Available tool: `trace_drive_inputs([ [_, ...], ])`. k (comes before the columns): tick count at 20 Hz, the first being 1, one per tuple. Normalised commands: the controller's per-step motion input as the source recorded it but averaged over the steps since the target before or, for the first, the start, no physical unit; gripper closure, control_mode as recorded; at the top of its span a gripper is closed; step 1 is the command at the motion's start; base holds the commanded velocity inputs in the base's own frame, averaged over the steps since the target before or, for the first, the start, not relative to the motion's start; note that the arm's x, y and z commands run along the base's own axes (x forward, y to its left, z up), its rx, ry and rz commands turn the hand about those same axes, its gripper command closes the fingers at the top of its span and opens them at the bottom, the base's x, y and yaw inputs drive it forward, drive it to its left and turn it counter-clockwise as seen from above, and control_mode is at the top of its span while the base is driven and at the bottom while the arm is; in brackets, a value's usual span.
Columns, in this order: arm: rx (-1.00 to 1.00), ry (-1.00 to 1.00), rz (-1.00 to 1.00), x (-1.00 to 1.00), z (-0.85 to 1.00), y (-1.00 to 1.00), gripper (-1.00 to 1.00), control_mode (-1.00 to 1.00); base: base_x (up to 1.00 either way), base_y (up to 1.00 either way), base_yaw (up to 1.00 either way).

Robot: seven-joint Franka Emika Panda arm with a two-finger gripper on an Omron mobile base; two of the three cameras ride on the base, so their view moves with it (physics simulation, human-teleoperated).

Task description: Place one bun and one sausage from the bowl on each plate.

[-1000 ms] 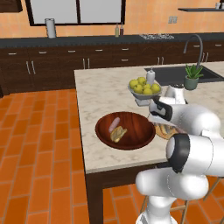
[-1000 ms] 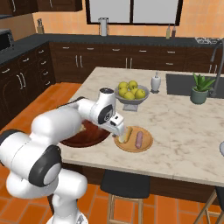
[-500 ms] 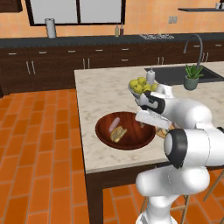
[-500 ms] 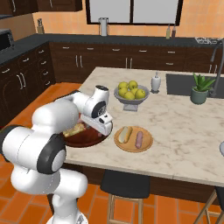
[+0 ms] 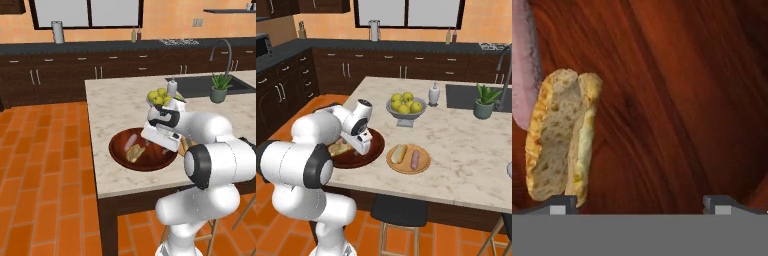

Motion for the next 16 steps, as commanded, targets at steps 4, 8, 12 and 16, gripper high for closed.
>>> trace_drive_inputs([
  [4, 0.12, -0.09, -0.07, 0.47, -0.49, 0.13, -1.00, -1.00, 0.00, 0.00, 0.00],
  [8, 0.08, -0.01, -0.08, 0.37, -0.21, 0.14, -1.00, -1.00, 0.00, 0.00, 0.00],
  [12, 0.00, -0.04, -0.09, 0.26, -0.01, 0.36, -1.00, -1.00, 0.00, 0.00, 0.00],
  [16, 0.00, -0.09, -0.06, 0.14, -0.16, 0.21, -1.00, -1.00, 0.00, 0.00, 0.00],
])
